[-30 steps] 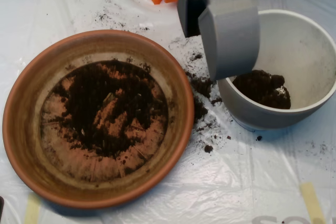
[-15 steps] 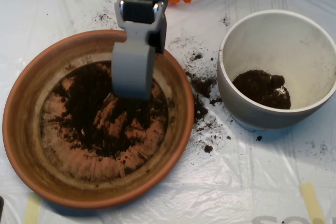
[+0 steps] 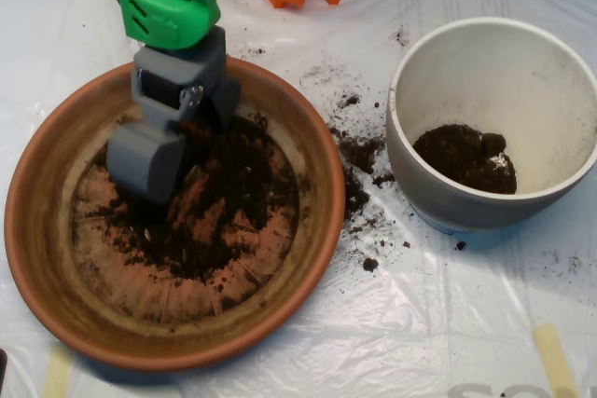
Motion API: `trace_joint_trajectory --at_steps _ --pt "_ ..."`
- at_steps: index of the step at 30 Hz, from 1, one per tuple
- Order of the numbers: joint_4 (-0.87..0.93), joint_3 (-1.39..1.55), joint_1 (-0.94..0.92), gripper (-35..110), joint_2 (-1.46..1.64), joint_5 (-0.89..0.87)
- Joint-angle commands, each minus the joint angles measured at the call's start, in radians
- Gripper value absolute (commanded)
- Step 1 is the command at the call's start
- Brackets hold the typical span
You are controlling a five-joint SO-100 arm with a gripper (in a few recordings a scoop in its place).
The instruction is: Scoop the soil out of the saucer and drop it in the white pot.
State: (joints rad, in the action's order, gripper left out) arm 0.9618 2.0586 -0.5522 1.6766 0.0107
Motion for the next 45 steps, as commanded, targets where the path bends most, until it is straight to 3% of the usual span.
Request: trace_joint_trajectory --at_steps 1,15,19,37,45 --pt "0.0 -0.115 -0.035 40 -0.034 0.017" --pt "0.133 -0.439 -0.049 40 -0.316 0.052" --pt "0.15 -0.472 -0.057 29 -0.376 0.064" --pt "0.071 -0.356 -0.06 3 -0.218 0.112" --pt "0.222 -0.495 0.026 0 -0.173 0.101"
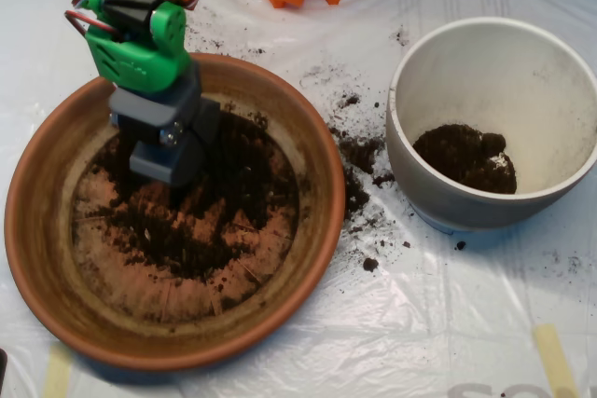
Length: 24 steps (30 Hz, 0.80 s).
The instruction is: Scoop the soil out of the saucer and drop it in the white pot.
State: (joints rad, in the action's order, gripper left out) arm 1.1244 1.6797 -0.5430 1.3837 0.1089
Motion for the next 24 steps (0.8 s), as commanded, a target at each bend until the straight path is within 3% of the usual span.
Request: trace_joint_trajectory --at_steps 1,14,24 --pt "0.084 -0.146 0.026 0 0.124 0.003" --pt "0.316 -0.393 0.213 0 0.344 0.029" --pt "0.56 -0.721 0.574 0 0.351 -0.006"
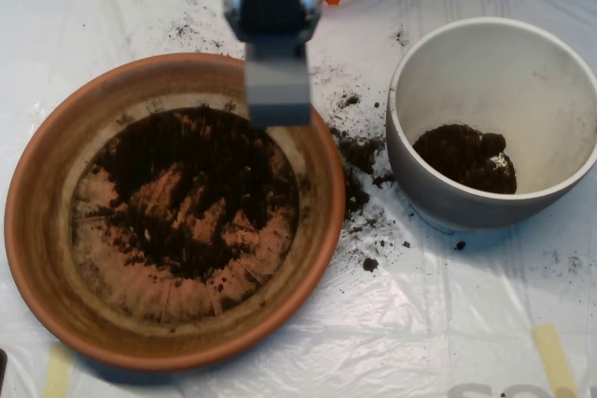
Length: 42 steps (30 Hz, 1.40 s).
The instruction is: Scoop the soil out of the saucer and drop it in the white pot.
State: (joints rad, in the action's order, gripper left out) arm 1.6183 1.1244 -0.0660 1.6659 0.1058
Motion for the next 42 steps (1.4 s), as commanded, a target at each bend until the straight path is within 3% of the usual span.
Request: trace_joint_trajectory --at_steps 1,5,20,32,42 --pt "0.092 -0.213 0.133 0 0.044 -0.008" --pt "0.184 -0.393 0.262 0 -0.077 0.008" --pt "0.184 -0.446 0.46 1 -0.15 0.091" --pt "0.186 -0.403 0.479 29 -0.127 0.098" --pt "0.186 -0.325 0.485 38 -0.04 0.103"
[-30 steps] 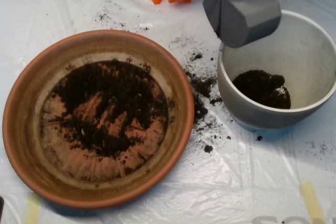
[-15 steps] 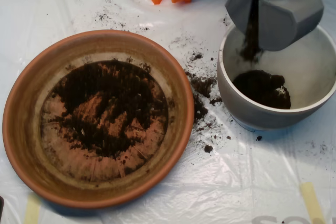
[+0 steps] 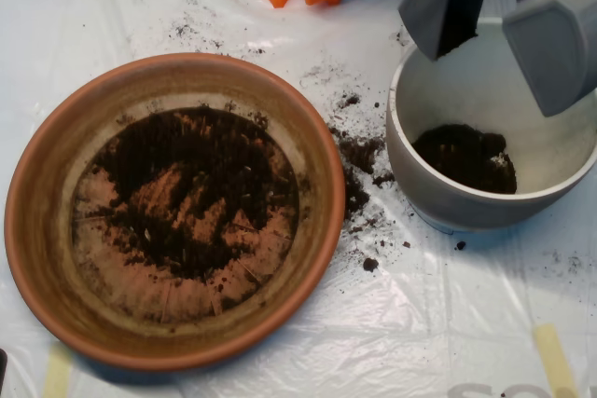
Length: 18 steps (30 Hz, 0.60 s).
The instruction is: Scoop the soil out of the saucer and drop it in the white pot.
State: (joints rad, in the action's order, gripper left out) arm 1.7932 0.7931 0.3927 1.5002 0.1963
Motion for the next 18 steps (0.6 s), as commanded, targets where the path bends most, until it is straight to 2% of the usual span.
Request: trace_joint_trajectory --at_steps 1,8,18 --pt "0.011 0.012 0.029 38 0.135 0.014" --pt "-0.021 0.127 0.075 38 0.186 0.04" --pt "-0.052 0.083 -0.077 40 0.245 -0.049"
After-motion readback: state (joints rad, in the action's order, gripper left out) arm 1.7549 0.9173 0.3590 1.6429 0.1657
